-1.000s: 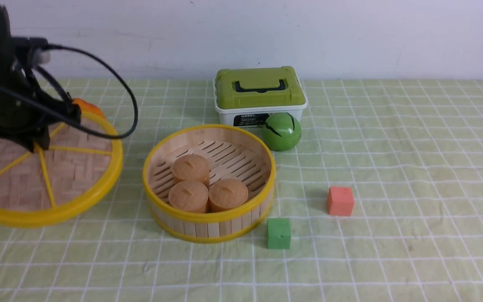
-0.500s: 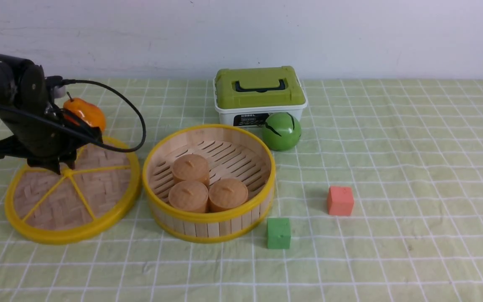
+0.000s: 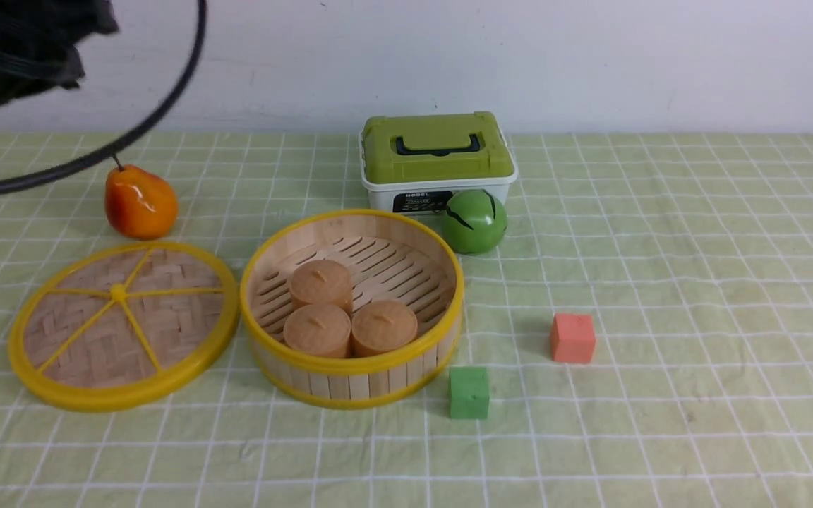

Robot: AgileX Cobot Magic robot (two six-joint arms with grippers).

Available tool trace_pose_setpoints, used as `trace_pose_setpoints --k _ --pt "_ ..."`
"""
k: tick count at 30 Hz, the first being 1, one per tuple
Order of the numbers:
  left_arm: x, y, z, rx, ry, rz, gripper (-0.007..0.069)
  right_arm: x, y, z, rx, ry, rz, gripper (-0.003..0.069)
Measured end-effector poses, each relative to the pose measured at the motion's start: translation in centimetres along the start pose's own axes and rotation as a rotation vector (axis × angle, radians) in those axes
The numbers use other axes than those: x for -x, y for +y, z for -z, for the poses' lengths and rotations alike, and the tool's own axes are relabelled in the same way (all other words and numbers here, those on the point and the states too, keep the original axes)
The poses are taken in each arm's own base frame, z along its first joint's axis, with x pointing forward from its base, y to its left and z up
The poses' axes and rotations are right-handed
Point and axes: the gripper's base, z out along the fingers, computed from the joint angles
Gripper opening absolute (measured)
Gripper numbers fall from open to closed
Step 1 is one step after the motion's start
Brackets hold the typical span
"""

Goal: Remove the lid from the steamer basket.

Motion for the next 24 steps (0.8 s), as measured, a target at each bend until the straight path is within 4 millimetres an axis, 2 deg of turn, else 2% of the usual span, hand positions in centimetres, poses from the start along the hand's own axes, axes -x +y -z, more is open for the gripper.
trace_pose_setpoints --k 1,3,4,6,8,10,12,14,16,18,19,20,24 --pt "-0.4 0.2 2.0 -0.015 -0.040 -0.003 -0.0013 0.0 0.0 0.0 0.000 0.000 0.000 0.0241" --pt "-1.7 0.9 4.3 -0.025 -0.074 -0.013 -0.0013 0.0 0.0 0.0 0.000 0.000 0.000 0.0241" --pt "-2.1 1.0 4.8 -0.026 -0.077 -0.013 -0.0013 0.0 0.0 0.0 0.000 0.000 0.000 0.0241" --pt "-5.4 2.4 7.0 -0.022 -0.068 -0.016 -0.0013 0.0 0.0 0.0 0.000 0.000 0.000 0.0241" --pt "-8.3 3.6 8.0 -0.012 -0.041 -0.016 -0.0013 0.0 0.0 0.0 0.000 0.000 0.000 0.0241" --pt "-10.4 4.4 8.6 -0.005 -0.021 -0.013 -0.0013 0.0 0.0 0.0 0.000 0.000 0.000 0.0241" --pt "-13.4 5.6 9.5 -0.001 0.000 -0.005 -0.0013 0.0 0.0 0.0 0.000 0.000 0.000 0.0241" --pt "-14.7 6.1 9.9 -0.001 0.003 -0.003 -0.0013 0.0 0.0 0.0 0.000 0.000 0.000 0.0241" --pt "-17.8 7.4 10.9 -0.006 -0.005 0.000 -0.0013 0.0 0.0 0.0 0.000 0.000 0.000 0.0241" --pt "-19.4 8.0 11.3 -0.007 -0.011 0.001 -0.0013 0.0 0.0 0.0 0.000 0.000 0.000 0.0241" --pt "-19.6 8.1 11.3 -0.007 -0.010 0.001 -0.0013 0.0 0.0 0.0 0.000 0.000 0.000 0.0241" --pt "-21.0 8.6 11.4 -0.006 -0.008 0.001 -0.0013 0.0 0.0 0.0 0.000 0.000 0.000 0.0241" --pt "-23.3 9.5 11.1 0.008 0.027 0.001 -0.0013 0.0 0.0 0.0 0.000 0.000 0.000 0.0241"
